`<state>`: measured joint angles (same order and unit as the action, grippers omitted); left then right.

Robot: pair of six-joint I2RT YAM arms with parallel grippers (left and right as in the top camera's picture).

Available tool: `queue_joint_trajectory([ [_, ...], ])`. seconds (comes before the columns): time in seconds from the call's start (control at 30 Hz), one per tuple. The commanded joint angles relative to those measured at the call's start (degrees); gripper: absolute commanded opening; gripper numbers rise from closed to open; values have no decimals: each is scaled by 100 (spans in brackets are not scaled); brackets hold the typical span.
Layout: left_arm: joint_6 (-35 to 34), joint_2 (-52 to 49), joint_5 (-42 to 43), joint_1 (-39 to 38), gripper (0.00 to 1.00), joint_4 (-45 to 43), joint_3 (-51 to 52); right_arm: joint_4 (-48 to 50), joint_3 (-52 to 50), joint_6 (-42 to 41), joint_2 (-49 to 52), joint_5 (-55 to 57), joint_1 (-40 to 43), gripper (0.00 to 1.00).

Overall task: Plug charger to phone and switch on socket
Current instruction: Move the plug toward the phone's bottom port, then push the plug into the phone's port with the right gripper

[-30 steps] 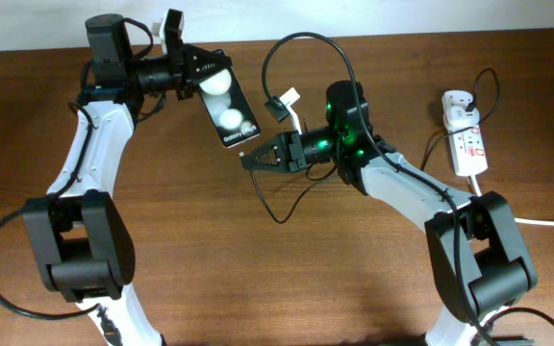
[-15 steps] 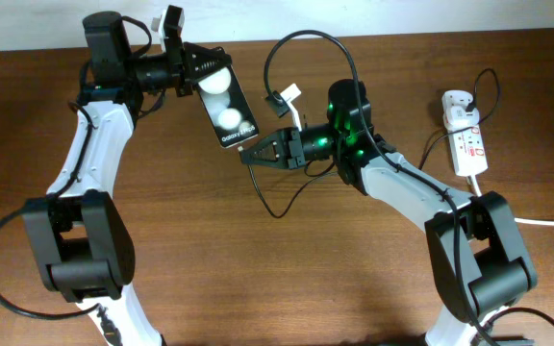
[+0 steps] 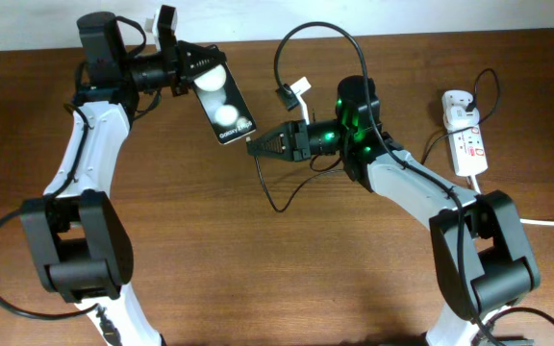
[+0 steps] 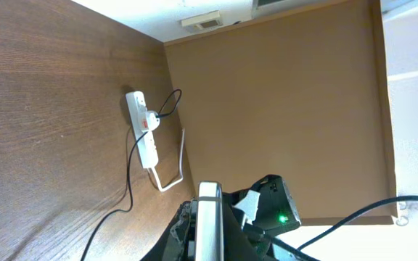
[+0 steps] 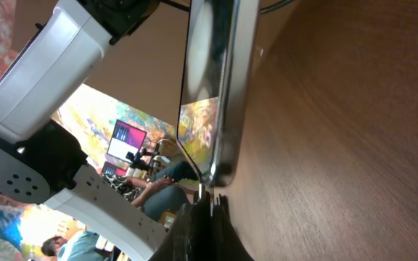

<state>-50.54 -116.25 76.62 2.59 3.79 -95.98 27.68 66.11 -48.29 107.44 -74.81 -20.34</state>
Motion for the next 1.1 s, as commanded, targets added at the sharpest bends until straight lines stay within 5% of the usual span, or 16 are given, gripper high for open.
queue_joint_trajectory([
  [0.0, -13, 151, 44, -74, 0, -31, -70, 24, 68, -24, -15, -35, -70, 4],
  [0.67, -131, 151, -146, 20, 0, -190, -70, 221, 66, 601, 345, -501, -70, 4],
  [1.07, -192, 151, 9, 17, 0, -291, -70, 1327, 66, -584, 345, -116, -70, 4],
])
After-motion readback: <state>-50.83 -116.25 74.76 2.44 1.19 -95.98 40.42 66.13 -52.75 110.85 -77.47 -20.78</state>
